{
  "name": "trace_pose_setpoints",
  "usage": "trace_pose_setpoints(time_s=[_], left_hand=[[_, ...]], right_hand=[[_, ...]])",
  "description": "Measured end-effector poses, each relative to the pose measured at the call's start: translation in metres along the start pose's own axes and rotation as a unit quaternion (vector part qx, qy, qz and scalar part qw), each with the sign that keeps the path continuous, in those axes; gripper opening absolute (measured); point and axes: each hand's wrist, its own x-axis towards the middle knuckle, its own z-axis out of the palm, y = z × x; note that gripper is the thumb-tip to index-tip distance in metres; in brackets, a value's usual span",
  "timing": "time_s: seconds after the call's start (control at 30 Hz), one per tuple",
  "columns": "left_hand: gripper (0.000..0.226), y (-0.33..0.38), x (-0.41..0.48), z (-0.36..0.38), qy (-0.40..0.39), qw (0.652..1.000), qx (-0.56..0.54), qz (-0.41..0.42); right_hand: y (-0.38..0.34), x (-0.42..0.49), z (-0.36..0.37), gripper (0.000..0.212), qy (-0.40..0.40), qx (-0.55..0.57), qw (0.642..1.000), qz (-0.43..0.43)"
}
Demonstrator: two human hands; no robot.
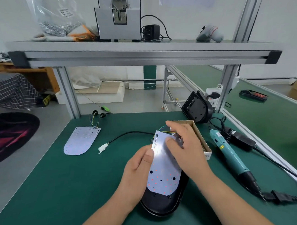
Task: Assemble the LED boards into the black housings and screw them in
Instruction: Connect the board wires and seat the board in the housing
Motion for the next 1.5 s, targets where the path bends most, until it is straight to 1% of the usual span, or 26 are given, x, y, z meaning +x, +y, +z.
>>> trace_pose_setpoints(time_s=[0.07,0.1,0.17,0.2,0.3,0.37,0.43,0.5,0.57,0.6,0.67,0.77,0.8,0.87,0.9,0.93,1.0,1.07,1.1,1.17,1.2,1.27,1.33,1.37,1.43,1.5], left_hand=[[0.034,0.006,-0.002,0.002,0.016,1.0,-0.012,-0.01],[0.037,0.008,-0.002,0.003,0.026,1.0,-0.009,-0.013],[0.038,0.008,-0.001,0.004,0.04,0.999,-0.008,-0.02],[0.037,0.005,0.0,0.003,0.046,0.999,-0.01,-0.027],[0.032,0.0,0.002,0.003,0.078,0.995,-0.028,-0.047],[0.032,-0.001,0.002,0.004,0.082,0.994,-0.041,-0.052],[0.034,-0.001,0.001,0.005,0.078,0.995,-0.046,-0.049],[0.038,0.001,-0.001,0.005,0.068,0.995,-0.056,-0.04],[0.038,0.002,-0.002,0.004,0.057,0.995,-0.071,-0.032],[0.037,0.002,-0.001,0.002,0.048,0.995,-0.083,-0.033],[0.041,0.0,0.001,-0.002,0.036,0.993,-0.105,-0.047],[0.056,-0.01,0.007,-0.008,0.029,0.99,-0.116,-0.077],[0.055,-0.012,0.008,-0.009,0.015,0.99,-0.115,-0.082],[0.045,-0.013,0.009,-0.009,-0.051,0.991,-0.104,-0.072],[0.043,-0.013,0.009,-0.008,-0.085,0.989,-0.097,-0.067],[0.045,-0.013,0.009,-0.007,-0.101,0.989,-0.09,-0.065],[0.045,-0.014,0.011,-0.007,-0.095,0.991,-0.076,-0.061],[0.041,-0.013,0.011,-0.004,-0.084,0.993,-0.066,-0.053],[0.037,-0.014,0.011,-0.002,-0.079,0.994,-0.062,-0.048],[0.03,-0.013,0.01,0.001,-0.064,0.996,-0.048,-0.037],[0.027,-0.013,0.011,0.001,-0.056,0.997,-0.04,-0.033],[0.02,-0.011,0.011,0.0,-0.043,0.998,-0.033,-0.026],[0.014,-0.008,0.012,0.0,-0.032,0.999,-0.031,-0.023],[0.012,-0.007,0.012,0.0,-0.028,0.999,-0.032,-0.023],[0.015,-0.006,0.012,0.0,-0.023,0.998,-0.042,-0.031],[0.022,-0.005,0.012,-0.001,-0.022,0.998,-0.054,-0.037]], right_hand=[[0.0,0.002,-0.003,0.04,0.011,0.032,0.999,0.025],[0.0,0.003,-0.004,0.033,0.022,0.032,0.999,0.028],[0.001,0.005,-0.007,0.007,0.052,-0.001,0.998,0.025],[0.003,0.006,-0.009,0.008,0.057,-0.031,0.998,0.019],[0.008,0.011,-0.02,0.034,0.042,-0.081,0.995,0.037],[0.007,0.015,-0.025,0.052,0.019,-0.068,0.996,0.053],[0.006,0.017,-0.027,0.06,0.01,-0.051,0.997,0.055],[0.007,0.018,-0.027,0.052,0.001,-0.068,0.996,0.052],[0.01,0.019,-0.028,0.024,-0.021,-0.078,0.995,0.057],[0.01,0.019,-0.03,0.018,-0.038,-0.062,0.995,0.066],[0.011,0.021,-0.034,0.027,-0.071,-0.021,0.993,0.091],[0.015,0.025,-0.039,0.025,-0.121,-0.027,0.987,0.1],[0.015,0.023,-0.039,0.033,-0.132,-0.023,0.986,0.098],[0.015,0.02,-0.037,0.052,-0.14,-0.012,0.986,0.085],[0.016,0.02,-0.037,0.055,-0.139,-0.023,0.987,0.075],[0.015,0.02,-0.038,0.052,-0.141,-0.042,0.987,0.066],[0.016,0.023,-0.039,0.042,-0.156,-0.078,0.983,0.063],[0.018,0.028,-0.041,0.021,-0.163,-0.089,0.98,0.075],[0.018,0.029,-0.042,0.023,-0.163,-0.084,0.98,0.076],[0.018,0.03,-0.041,0.038,-0.159,-0.073,0.982,0.066],[0.016,0.03,-0.039,0.036,-0.157,-0.087,0.982,0.056],[0.011,0.031,-0.033,0.025,-0.173,-0.135,0.975,0.033],[0.008,0.036,-0.03,0.036,-0.198,-0.148,0.969,0.019],[0.007,0.039,-0.03,0.034,-0.209,-0.138,0.968,0.022],[0.006,0.045,-0.033,0.022,-0.232,-0.097,0.967,0.036],[0.008,0.047,-0.036,0.02,-0.252,-0.076,0.963,0.054]])
